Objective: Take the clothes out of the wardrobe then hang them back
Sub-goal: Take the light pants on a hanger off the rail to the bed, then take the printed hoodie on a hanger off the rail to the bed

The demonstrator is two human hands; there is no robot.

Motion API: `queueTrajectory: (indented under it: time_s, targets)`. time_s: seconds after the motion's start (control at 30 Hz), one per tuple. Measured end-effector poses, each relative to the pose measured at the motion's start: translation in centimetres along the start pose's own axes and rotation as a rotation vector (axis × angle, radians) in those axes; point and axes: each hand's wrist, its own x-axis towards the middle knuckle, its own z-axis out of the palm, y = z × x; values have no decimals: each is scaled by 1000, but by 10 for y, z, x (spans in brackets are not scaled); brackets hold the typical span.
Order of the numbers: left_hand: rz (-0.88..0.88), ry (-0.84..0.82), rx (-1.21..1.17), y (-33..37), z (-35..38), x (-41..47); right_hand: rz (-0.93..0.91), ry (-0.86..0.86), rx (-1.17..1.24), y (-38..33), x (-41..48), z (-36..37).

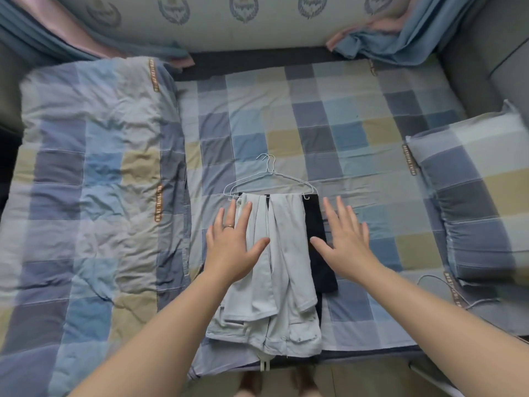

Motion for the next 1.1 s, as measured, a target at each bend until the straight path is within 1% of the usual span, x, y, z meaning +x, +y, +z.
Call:
queueTrajectory:
  time_s: [0.13, 0.23, 0.33, 0.4, 0.53, 0.77, 0.87, 1.03, 1.1]
  targets:
    - [106, 45, 51, 30, -34, -40, 17, 81, 8, -10, -56, -27]
    - [173, 47, 92, 45, -54, -61, 47, 162, 13, -19, -93, -36]
    - [240, 39, 71, 56, -67, -77, 80, 254, 16, -29, -126, -38]
    - [306, 21, 49, 62, -73, -86, 131, 312, 20, -34, -148, -36]
    - [459, -15, 78, 71, -77, -97, 256, 382, 17, -39, -190, -27]
    - [717, -138, 148, 101, -51, -119, 504, 494, 81, -29, -267, -3]
    - [836, -211, 196, 127, -31, -143, 623, 537, 85, -18, -311, 13]
    - [1081, -307, 305, 178, 8, -196, 862, 608, 116, -3, -393, 46]
    - [1189, -332, 317, 200, 27, -222, 947, 660, 152, 2, -429, 55]
